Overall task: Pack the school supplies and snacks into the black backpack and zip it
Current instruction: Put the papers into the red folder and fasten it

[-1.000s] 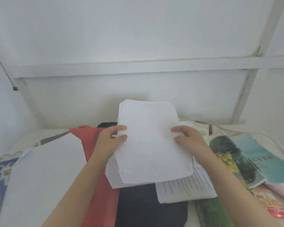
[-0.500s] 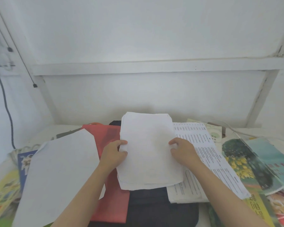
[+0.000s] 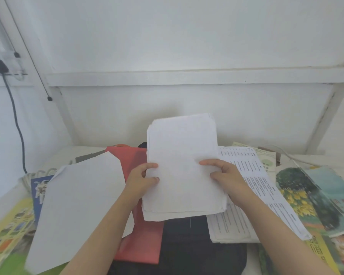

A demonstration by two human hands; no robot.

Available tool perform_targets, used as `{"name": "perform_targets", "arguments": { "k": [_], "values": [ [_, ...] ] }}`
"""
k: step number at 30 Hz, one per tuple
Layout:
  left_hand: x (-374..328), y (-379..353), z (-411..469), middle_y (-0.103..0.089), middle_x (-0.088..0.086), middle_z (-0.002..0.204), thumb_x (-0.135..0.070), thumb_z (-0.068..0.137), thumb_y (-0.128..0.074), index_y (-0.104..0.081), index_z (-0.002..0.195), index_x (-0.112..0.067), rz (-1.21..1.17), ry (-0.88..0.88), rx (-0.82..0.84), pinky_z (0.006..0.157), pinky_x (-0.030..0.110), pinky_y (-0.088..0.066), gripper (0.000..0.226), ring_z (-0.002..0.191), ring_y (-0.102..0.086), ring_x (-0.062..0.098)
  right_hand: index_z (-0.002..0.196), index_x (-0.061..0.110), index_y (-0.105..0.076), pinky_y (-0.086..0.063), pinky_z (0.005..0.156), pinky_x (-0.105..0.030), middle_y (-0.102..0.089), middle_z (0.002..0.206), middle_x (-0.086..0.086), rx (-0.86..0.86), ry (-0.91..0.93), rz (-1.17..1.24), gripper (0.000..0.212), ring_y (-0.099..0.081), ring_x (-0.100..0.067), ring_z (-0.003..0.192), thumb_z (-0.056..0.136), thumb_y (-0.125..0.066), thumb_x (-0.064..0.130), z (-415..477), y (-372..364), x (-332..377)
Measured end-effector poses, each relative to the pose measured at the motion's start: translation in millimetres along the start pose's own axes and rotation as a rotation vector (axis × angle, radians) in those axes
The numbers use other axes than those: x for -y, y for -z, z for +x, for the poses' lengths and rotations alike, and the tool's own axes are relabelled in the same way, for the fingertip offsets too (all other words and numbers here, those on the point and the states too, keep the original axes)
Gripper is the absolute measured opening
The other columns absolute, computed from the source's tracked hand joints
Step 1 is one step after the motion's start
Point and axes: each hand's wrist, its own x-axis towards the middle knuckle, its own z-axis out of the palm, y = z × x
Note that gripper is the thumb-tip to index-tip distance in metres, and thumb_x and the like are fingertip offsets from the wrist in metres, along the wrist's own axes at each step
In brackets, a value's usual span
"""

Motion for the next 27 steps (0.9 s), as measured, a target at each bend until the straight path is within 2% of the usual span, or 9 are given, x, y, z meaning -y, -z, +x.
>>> {"name": "perform_targets", "arguments": {
  "k": [3, 5, 8, 11, 16, 18, 20, 24, 27],
  "values": [
    [-15, 17, -7, -0.067, 0.000, 0.103, 0.007, 0.081, -0.061, -0.066, 0.100, -0.017, -0.095, 0.005, -0.016, 0.070, 0.023, -0.053, 0.031, 0.088, -0.064, 0.015, 0.089, 0.027, -0.075, -0.047, 0.073, -0.024, -0.066, 0.112, 0.012, 0.034, 0.051, 0.049, 0.051, -0.060, -0.015, 0.102, 0.080, -0.041, -0.010, 2, -6, 11],
    [-24, 33, -14, -0.068, -0.004, 0.095, 0.007, 0.083, -0.059, -0.067, 0.098, -0.016, -0.106, -0.015, -0.057, 0.066, 0.019, -0.053, 0.029, 0.081, -0.065, 0.011, 0.091, 0.026, -0.075, -0.048, 0.072, -0.022, -0.067, 0.110, 0.015, 0.074, 0.064, 0.059, 0.049, -0.061, -0.012, 0.099, 0.082, -0.043, -0.009, 4, -14, 18],
    [-28, 59, -25, -0.068, -0.003, 0.095, 0.005, 0.083, -0.058, -0.069, 0.097, -0.020, -0.102, -0.032, -0.147, 0.072, 0.024, -0.053, 0.031, 0.084, -0.064, 0.016, 0.093, 0.025, -0.073, -0.051, 0.071, -0.021, -0.066, 0.110, 0.013, 0.158, 0.078, 0.021, 0.044, -0.062, -0.012, 0.097, 0.083, -0.045, -0.007, 7, -35, 29],
    [-20, 88, -36, -0.067, -0.001, 0.097, 0.003, 0.083, -0.059, -0.069, 0.093, -0.027, -0.066, -0.017, -0.258, 0.079, 0.034, -0.054, 0.033, 0.087, -0.063, 0.022, 0.094, 0.024, -0.070, -0.053, 0.078, -0.026, -0.061, 0.109, 0.011, 0.236, 0.093, -0.080, 0.040, -0.060, -0.014, 0.097, 0.084, -0.046, -0.006, 11, -66, 33],
    [7, 133, -57, -0.063, 0.001, 0.100, 0.003, 0.081, -0.060, -0.068, 0.090, -0.031, 0.087, 0.030, -0.410, 0.072, 0.031, -0.053, 0.036, 0.086, -0.060, 0.021, 0.096, 0.026, -0.066, -0.048, 0.086, -0.020, -0.057, 0.121, 0.005, 0.407, 0.135, -0.247, 0.033, -0.055, -0.014, 0.108, 0.085, -0.052, -0.002, 18, -125, 25],
    [20, 149, -66, -0.062, 0.001, 0.101, 0.000, 0.078, -0.063, -0.067, 0.085, -0.036, 0.170, 0.072, -0.455, 0.082, 0.040, -0.052, 0.037, 0.090, -0.059, 0.024, 0.098, 0.030, -0.065, -0.044, 0.087, -0.018, -0.056, 0.124, 0.006, 0.449, 0.195, -0.388, 0.034, -0.053, -0.012, 0.109, 0.084, -0.053, 0.002, 18, -146, 20],
    [32, 161, -74, -0.062, -0.001, 0.104, -0.012, 0.074, -0.068, -0.064, 0.081, -0.044, 0.305, 0.109, -0.496, 0.089, 0.043, -0.048, 0.033, 0.094, -0.056, 0.022, 0.105, 0.033, -0.064, -0.041, 0.089, -0.020, -0.055, 0.125, 0.010, 0.477, 0.267, -0.570, 0.036, -0.051, -0.010, 0.111, 0.084, -0.051, 0.006, 16, -163, 18],
    [51, 172, -84, -0.060, -0.003, 0.103, -0.024, 0.071, -0.069, -0.060, 0.082, -0.048, 0.442, 0.214, -0.530, 0.089, 0.036, -0.045, 0.028, 0.097, -0.055, 0.019, 0.117, 0.030, -0.060, -0.041, 0.093, -0.026, -0.054, 0.129, 0.010, 0.492, 0.319, -0.820, 0.041, -0.048, -0.013, 0.117, 0.086, -0.044, 0.009, 9, -189, 14],
    [61, 172, -84, -0.055, -0.003, 0.102, -0.014, 0.076, -0.068, -0.064, 0.095, -0.037, 0.495, 0.244, -0.521, 0.080, 0.029, -0.039, 0.030, 0.094, -0.050, 0.015, 0.121, 0.024, -0.058, -0.040, 0.095, -0.027, -0.054, 0.130, 0.005, 0.481, 0.298, -0.846, 0.043, -0.046, -0.017, 0.120, 0.086, -0.043, 0.006, 5, -202, 6]
  ]
}}
